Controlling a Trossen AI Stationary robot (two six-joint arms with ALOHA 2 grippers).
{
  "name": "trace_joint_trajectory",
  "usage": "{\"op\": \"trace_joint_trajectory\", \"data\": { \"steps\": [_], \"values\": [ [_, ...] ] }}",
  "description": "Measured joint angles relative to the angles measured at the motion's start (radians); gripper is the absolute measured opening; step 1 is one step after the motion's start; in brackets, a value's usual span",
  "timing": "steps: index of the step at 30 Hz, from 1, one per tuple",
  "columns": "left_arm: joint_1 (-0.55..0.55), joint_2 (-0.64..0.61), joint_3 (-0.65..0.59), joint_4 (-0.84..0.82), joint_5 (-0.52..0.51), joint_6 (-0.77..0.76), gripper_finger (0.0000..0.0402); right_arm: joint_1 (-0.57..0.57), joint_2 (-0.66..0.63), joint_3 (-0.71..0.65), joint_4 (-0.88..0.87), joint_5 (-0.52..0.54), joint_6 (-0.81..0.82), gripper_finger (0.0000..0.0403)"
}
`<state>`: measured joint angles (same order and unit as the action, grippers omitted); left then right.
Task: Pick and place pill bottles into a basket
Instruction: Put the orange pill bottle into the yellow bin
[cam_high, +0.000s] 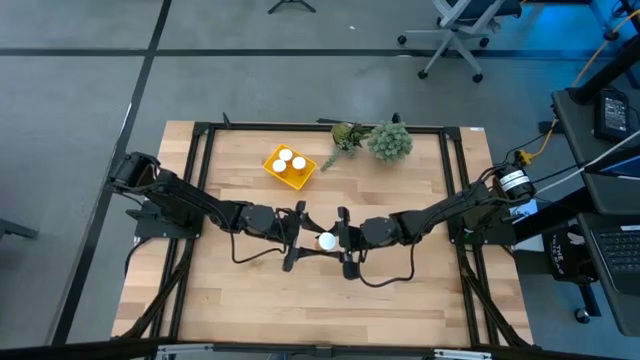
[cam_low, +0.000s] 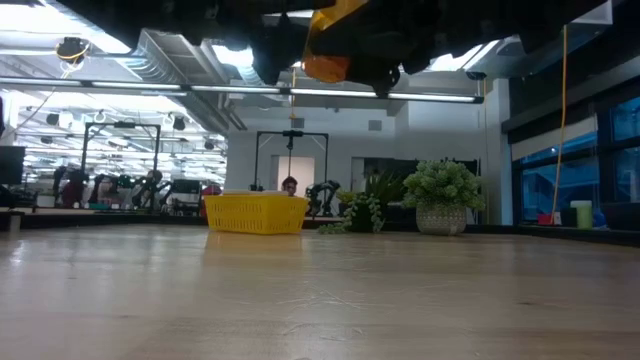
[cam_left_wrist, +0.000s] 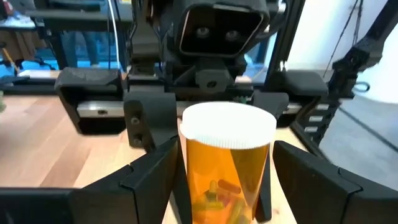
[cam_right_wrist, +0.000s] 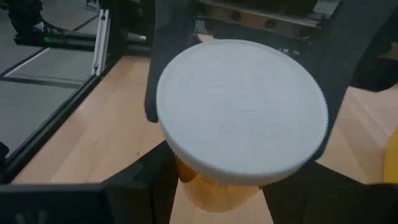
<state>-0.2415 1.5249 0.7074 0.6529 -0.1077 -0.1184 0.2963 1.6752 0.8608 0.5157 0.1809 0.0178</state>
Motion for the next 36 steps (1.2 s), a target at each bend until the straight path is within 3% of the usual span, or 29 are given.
{"op": "trace_joint_trajectory", "data": {
  "steps": [14,36],
  "values": [
    [0.008,0.000,0.000,0.028,0.053,-0.049,0.0260,0.001,-0.001,0.000,0.016,-0.002,-0.001,0.0190],
    [0.006,0.014,0.000,0.030,-0.044,0.009,0.0260,0.000,-0.001,-0.001,0.036,0.016,0.000,0.0190]
  ]
}}
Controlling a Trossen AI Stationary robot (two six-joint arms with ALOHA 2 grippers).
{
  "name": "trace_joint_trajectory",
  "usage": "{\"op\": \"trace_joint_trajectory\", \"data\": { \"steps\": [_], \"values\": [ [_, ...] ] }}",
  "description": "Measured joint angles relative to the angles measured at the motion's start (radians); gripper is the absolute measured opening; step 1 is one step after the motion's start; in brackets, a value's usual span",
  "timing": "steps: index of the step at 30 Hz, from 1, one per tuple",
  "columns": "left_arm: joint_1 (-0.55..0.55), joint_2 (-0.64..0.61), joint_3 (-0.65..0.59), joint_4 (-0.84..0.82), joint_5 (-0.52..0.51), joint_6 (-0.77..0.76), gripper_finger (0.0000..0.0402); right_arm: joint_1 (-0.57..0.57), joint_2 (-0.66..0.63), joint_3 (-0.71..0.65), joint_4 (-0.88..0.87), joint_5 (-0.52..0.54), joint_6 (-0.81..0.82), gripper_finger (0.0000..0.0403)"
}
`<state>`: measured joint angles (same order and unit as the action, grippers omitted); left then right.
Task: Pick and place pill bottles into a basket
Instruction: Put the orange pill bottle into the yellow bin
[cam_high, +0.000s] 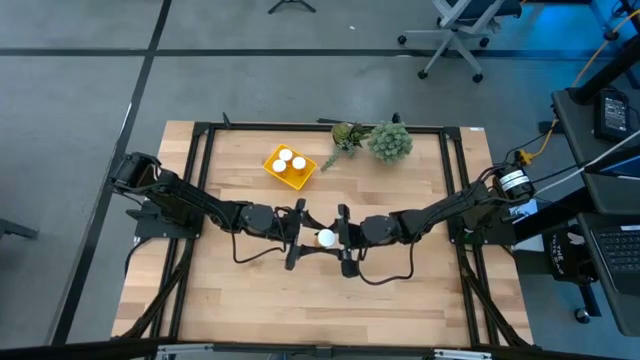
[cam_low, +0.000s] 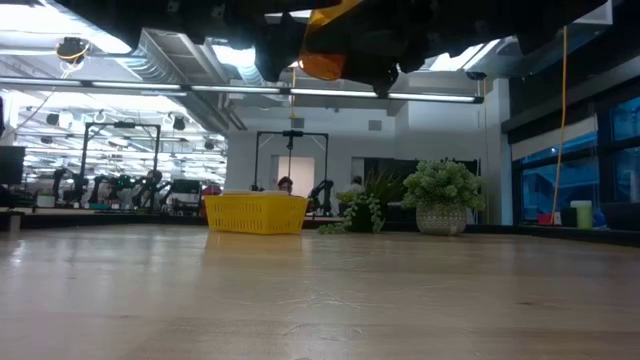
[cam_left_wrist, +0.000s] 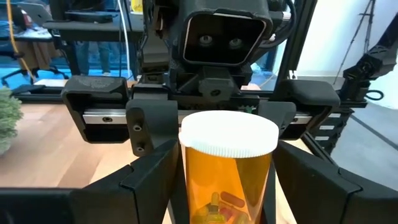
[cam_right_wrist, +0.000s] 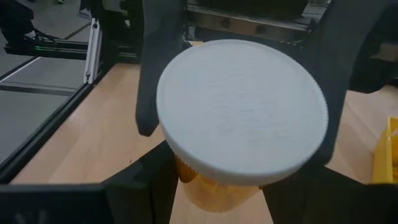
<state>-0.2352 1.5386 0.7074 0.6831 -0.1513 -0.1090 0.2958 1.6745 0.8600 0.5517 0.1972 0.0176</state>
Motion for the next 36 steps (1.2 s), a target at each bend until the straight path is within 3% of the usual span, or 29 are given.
{"op": "trace_joint_trajectory", "data": {
  "steps": [5,16,36],
  "values": [
    [0.000,0.000,0.000,-0.003,-0.022,0.018,0.0247,-0.001,0.000,0.000,0.002,0.002,0.000,0.0190],
    [0.000,0.002,0.000,-0.003,-0.011,0.034,0.0176,0.000,0.000,0.000,0.006,-0.003,-0.001,0.0190],
    [0.002,-0.025,0.000,-0.020,-0.001,0.070,0.0177,0.000,-0.005,0.005,-0.001,-0.004,-0.002,0.0190]
  ]
}}
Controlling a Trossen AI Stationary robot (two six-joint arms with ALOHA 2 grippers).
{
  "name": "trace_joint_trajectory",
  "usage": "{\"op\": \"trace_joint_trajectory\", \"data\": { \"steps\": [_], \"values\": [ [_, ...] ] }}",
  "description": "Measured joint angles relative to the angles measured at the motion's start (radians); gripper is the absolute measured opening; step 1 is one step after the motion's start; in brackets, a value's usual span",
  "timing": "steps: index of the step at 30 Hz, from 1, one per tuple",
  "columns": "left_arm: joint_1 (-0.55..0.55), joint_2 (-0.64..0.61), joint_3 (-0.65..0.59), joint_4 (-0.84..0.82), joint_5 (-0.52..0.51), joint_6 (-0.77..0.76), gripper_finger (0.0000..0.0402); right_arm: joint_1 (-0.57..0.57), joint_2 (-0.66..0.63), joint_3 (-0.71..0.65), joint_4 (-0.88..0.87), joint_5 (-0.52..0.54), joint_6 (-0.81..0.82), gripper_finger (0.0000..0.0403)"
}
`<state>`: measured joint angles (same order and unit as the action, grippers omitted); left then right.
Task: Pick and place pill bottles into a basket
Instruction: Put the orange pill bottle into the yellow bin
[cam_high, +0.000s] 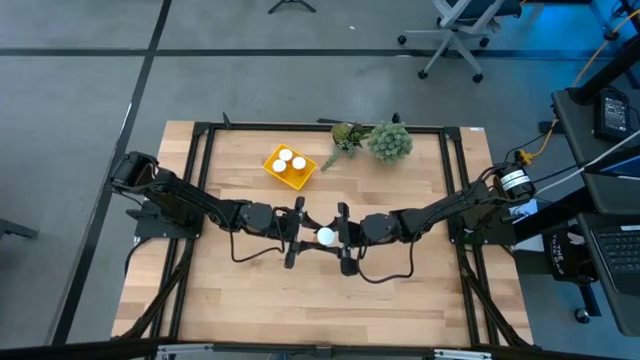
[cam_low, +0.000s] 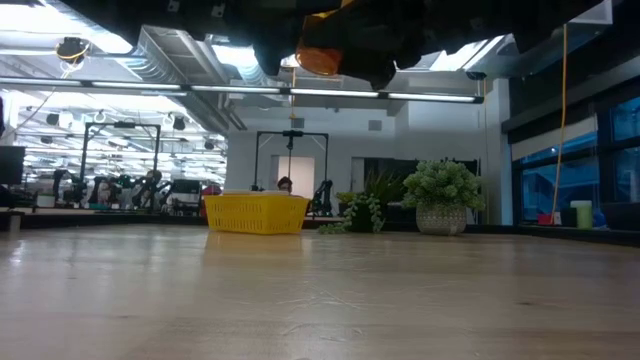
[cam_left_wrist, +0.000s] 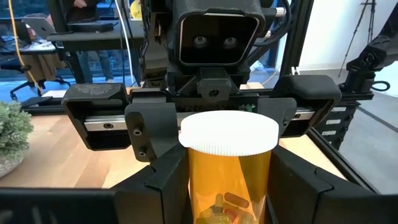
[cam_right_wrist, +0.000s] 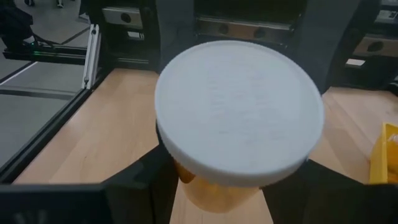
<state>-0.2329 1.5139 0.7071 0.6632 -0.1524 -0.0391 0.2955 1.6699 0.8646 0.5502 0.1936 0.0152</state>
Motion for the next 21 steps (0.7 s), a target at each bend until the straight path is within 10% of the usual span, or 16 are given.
{"op": "trace_joint_trajectory", "data": {
  "steps": [21],
  "values": [
    [0.000,-0.002,-0.003,-0.025,-0.016,0.032,0.0178,-0.011,0.001,-0.002,-0.004,-0.005,0.033,0.0241]
  ]
}}
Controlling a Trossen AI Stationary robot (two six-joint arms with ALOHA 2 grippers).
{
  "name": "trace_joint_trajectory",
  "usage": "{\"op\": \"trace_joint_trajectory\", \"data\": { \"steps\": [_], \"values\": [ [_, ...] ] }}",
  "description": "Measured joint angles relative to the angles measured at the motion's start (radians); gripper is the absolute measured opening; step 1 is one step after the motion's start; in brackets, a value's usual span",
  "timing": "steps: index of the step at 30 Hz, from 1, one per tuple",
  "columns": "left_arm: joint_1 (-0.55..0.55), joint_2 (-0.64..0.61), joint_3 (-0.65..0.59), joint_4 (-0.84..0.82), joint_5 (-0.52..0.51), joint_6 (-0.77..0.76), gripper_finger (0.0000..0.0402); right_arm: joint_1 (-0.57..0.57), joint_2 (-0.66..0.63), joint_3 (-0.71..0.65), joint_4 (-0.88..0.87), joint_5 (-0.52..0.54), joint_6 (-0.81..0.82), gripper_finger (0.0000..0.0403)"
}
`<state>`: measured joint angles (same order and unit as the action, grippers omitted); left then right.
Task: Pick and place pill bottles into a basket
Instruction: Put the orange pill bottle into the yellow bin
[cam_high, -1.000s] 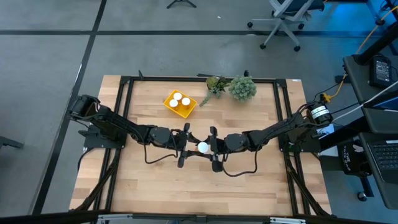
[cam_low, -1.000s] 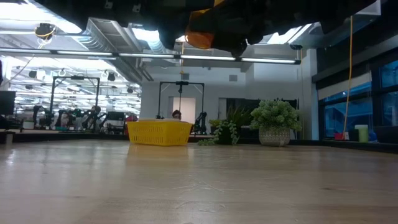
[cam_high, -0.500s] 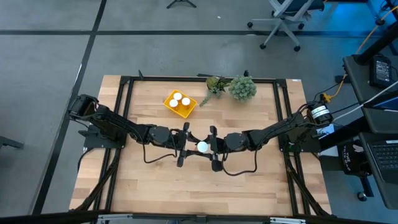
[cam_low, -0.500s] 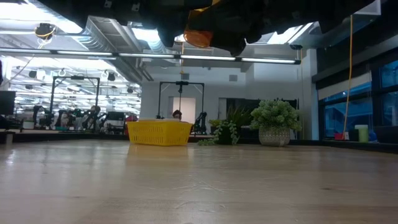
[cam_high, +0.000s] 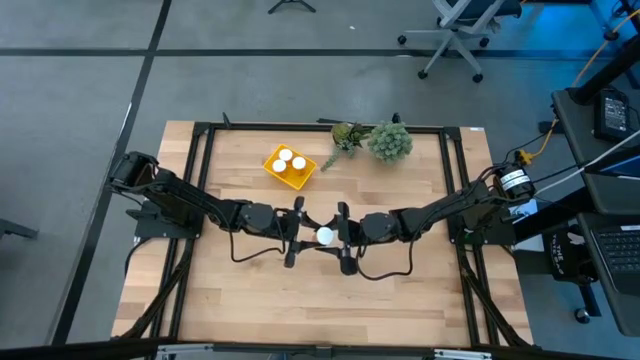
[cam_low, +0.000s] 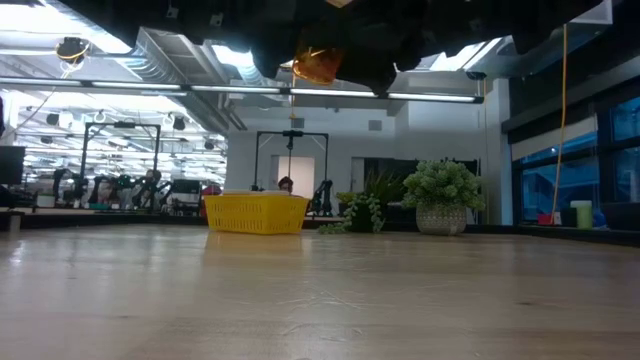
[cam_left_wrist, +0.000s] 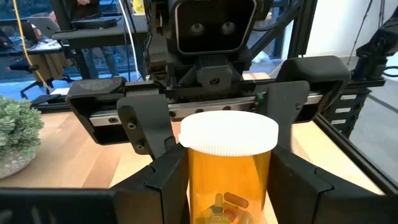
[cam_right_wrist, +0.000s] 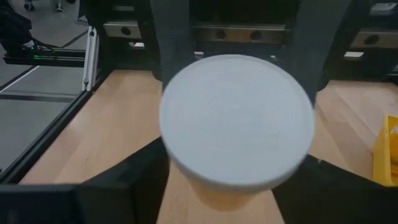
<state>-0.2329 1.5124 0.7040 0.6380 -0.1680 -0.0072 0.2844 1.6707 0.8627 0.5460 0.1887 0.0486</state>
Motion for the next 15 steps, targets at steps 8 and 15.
{"op": "trace_joint_trajectory", "data": {
  "steps": [8,15],
  "values": [
    [0.002,-0.006,0.000,-0.007,-0.024,0.014,0.0178,0.000,0.000,0.000,-0.012,-0.001,0.000,0.0313],
    [0.003,-0.091,-0.001,-0.114,-0.026,0.013,0.0178,-0.004,-0.013,0.000,-0.038,0.019,-0.001,0.0322]
  ]
}}
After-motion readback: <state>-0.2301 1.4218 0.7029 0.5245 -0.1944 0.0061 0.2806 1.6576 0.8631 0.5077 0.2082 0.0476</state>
